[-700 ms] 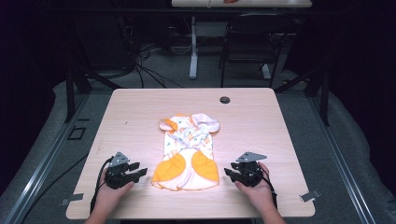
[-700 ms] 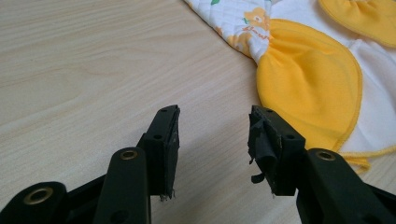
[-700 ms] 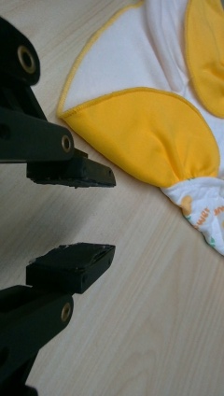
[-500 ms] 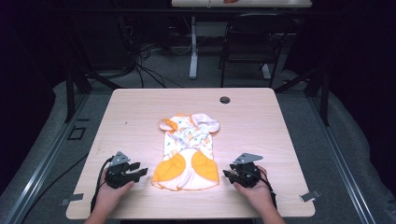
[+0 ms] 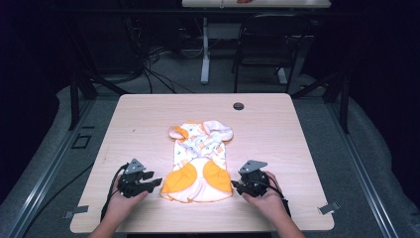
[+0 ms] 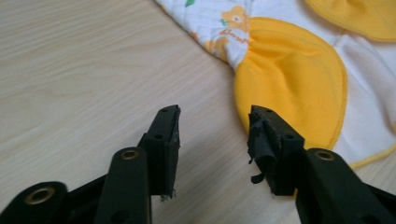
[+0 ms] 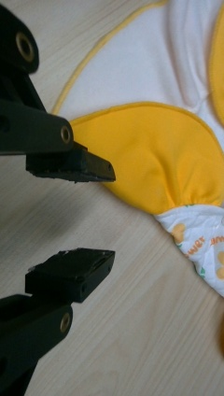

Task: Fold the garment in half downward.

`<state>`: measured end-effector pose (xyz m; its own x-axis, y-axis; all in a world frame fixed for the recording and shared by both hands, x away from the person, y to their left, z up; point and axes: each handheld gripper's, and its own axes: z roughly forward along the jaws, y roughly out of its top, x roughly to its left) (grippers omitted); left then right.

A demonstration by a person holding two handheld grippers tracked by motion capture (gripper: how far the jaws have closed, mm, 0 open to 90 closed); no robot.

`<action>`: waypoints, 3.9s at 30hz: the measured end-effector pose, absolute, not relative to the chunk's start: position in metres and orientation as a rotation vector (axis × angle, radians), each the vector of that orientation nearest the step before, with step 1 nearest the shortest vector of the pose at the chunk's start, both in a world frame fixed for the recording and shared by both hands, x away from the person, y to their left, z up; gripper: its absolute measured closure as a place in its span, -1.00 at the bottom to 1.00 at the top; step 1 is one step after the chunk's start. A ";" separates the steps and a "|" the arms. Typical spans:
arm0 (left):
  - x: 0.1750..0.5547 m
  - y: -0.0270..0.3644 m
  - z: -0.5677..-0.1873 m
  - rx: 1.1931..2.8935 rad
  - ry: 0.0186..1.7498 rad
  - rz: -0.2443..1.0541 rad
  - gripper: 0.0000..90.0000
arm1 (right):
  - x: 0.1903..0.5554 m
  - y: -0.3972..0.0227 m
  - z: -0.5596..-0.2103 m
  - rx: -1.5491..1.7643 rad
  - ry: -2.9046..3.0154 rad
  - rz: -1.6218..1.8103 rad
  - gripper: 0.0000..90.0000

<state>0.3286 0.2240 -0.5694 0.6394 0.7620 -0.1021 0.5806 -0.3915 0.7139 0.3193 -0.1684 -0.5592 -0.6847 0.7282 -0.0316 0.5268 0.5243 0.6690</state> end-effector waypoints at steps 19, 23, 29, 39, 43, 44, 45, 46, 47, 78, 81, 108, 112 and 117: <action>0.412 0.156 -0.543 2.168 1.035 0.299 0.86 | 0.402 -0.123 -0.536 1.088 2.555 0.873 0.94; 0.419 0.150 -0.547 2.171 1.047 0.285 0.99 | 0.414 -0.116 -0.538 1.147 2.536 0.901 1.00; 0.424 0.142 -0.562 2.226 1.048 0.274 1.00 | 0.426 -0.102 -0.543 1.165 2.586 0.835 1.00; 0.423 0.141 -0.569 2.261 1.023 0.260 1.00 | 0.422 -0.095 -0.560 1.146 2.636 0.785 1.00; 0.419 0.142 -0.568 2.282 0.994 0.244 1.00 | 0.419 -0.096 -0.558 1.099 2.680 0.748 1.00; 0.419 0.142 -0.568 2.282 0.994 0.244 1.00 | 0.417 -0.097 -0.558 1.089 2.682 0.751 1.00; 0.417 0.142 -0.568 2.281 0.995 0.247 1.00 | 0.417 -0.097 -0.558 1.089 2.682 0.751 1.00; 0.415 0.141 -0.568 2.288 0.987 0.245 1.00 | 0.416 -0.097 -0.558 1.095 2.686 0.751 1.00; 0.411 0.141 -0.567 2.297 0.972 0.236 1.00 | 0.412 -0.098 -0.558 1.073 2.703 0.739 1.00; 0.355 0.150 -0.568 2.321 0.862 0.099 1.00 | 0.353 -0.106 -0.559 0.954 2.801 0.802 1.00; 0.357 0.150 -0.564 2.341 0.857 0.126 1.00 | 0.354 -0.105 -0.557 0.962 2.813 0.789 1.00; 0.474 0.143 -0.548 2.220 1.068 0.300 0.30 | 0.473 -0.107 -0.536 1.160 2.481 0.834 0.40; 0.476 0.145 -0.553 2.226 1.086 0.293 0.22 | 0.477 -0.107 -0.543 1.200 2.483 0.832 0.37; 0.477 0.146 -0.564 2.209 1.109 0.281 0.20 | 0.480 -0.107 -0.557 1.224 2.517 0.803 0.34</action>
<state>0.4767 0.1457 -0.5644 0.6206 0.7788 -0.0910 0.6412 -0.4373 0.6306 0.4801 -0.1073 -0.5565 -0.6248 0.7801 0.0317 0.6544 0.5012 0.5662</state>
